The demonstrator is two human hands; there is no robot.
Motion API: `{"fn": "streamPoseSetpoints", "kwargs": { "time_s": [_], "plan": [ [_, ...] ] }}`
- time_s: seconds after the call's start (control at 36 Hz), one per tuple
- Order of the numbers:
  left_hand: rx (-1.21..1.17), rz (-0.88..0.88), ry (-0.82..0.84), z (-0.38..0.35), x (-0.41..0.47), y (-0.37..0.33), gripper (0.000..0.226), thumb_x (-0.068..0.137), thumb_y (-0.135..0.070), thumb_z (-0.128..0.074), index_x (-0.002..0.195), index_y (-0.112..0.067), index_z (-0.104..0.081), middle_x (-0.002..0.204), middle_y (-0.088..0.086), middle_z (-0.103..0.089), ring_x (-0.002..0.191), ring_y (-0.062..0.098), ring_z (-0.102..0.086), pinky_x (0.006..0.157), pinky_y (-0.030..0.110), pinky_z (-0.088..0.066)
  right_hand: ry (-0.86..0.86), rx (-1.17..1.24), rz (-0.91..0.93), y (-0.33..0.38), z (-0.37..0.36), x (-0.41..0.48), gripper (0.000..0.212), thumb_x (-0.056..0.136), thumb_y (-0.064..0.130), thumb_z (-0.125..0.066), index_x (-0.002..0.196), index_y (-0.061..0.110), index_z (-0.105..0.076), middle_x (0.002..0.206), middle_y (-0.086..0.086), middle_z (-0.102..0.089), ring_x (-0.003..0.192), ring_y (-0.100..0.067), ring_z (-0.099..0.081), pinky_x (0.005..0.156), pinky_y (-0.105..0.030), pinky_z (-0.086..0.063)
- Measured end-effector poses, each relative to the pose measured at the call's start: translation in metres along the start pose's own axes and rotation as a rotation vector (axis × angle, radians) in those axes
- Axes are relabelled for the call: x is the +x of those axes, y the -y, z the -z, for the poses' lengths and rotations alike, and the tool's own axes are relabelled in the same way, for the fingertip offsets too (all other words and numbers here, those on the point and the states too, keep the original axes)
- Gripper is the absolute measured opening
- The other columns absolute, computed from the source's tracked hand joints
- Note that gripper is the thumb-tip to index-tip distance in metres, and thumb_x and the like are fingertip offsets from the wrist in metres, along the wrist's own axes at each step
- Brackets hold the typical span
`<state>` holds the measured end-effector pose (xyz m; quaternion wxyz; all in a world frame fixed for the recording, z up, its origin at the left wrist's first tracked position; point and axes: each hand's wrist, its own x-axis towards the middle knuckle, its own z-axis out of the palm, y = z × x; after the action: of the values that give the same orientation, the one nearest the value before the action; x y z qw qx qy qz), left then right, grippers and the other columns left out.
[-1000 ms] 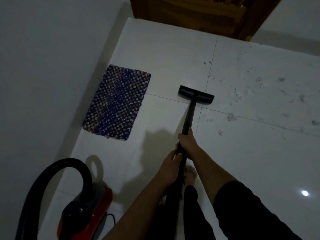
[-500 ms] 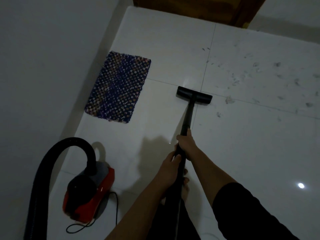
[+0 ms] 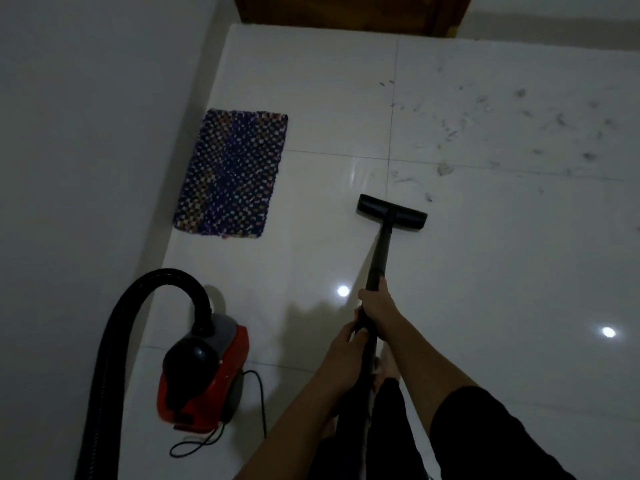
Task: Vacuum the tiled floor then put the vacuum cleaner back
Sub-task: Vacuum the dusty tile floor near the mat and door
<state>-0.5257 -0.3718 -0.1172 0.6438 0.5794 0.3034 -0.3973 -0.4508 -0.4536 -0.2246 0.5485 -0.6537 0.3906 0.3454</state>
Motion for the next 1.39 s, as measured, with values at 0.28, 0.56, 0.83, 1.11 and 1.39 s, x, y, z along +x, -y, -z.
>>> {"fn": "streamPoseSetpoints", "kwargs": {
  "time_s": [0.28, 0.56, 0.83, 1.11, 1.39],
  "plan": [
    [-0.033, 0.075, 0.013, -0.034, -0.002, 0.024, 0.034, 0.101, -0.031, -0.036, 0.131, -0.021, -0.048, 0.071, 0.007, -0.059, 0.051, 0.017, -0.054, 0.052, 0.029, -0.045, -0.02, 0.013, -0.058, -0.037, 0.032, 0.001, 0.072, 0.092, 0.005, -0.044, 0.151, 0.03, -0.014, 0.093, -0.017, -0.051, 0.051, -0.022, -0.052, 0.049, -0.032, -0.046],
    [-0.087, 0.028, -0.019, -0.056, 0.039, -0.005, 0.028, 0.102, -0.028, -0.035, 0.123, -0.021, -0.052, 0.067, 0.006, -0.059, 0.043, 0.013, -0.054, 0.044, 0.024, -0.045, 0.038, -0.018, -0.032, 0.001, 0.054, 0.044, 0.074, 0.093, 0.009, -0.044, 0.151, 0.036, -0.007, 0.099, -0.019, -0.05, 0.053, -0.022, -0.053, 0.053, -0.034, -0.047],
    [-0.273, 0.048, -0.045, -0.086, 0.092, -0.07, 0.028, 0.103, -0.029, -0.036, 0.126, -0.024, -0.051, 0.072, 0.013, -0.051, 0.04, 0.016, -0.046, 0.038, 0.02, -0.042, 0.103, -0.103, -0.006, 0.077, 0.084, 0.088, 0.076, 0.095, 0.007, -0.043, 0.152, 0.035, -0.001, 0.075, -0.012, -0.051, 0.05, -0.02, -0.052, 0.047, -0.031, -0.046],
    [-0.327, 0.015, -0.063, -0.101, 0.153, -0.161, 0.03, 0.103, -0.027, -0.035, 0.129, -0.02, -0.049, 0.076, 0.014, -0.049, 0.049, 0.018, -0.046, 0.04, 0.022, -0.041, 0.158, -0.155, -0.011, 0.177, 0.105, 0.141, 0.08, 0.095, 0.007, -0.044, 0.151, 0.039, 0.004, 0.085, -0.017, -0.055, 0.054, -0.023, -0.054, 0.057, -0.036, -0.049],
    [-0.295, 0.007, -0.082, -0.077, 0.24, -0.278, 0.036, 0.103, -0.029, -0.035, 0.138, -0.022, -0.041, 0.072, 0.013, -0.051, 0.047, 0.019, -0.047, 0.038, 0.023, -0.042, 0.153, -0.209, 0.037, 0.312, 0.097, 0.208, 0.077, 0.098, 0.008, -0.042, 0.152, 0.035, 0.005, 0.081, -0.014, -0.055, 0.053, -0.02, -0.053, 0.045, -0.028, -0.043]
  ]
}}
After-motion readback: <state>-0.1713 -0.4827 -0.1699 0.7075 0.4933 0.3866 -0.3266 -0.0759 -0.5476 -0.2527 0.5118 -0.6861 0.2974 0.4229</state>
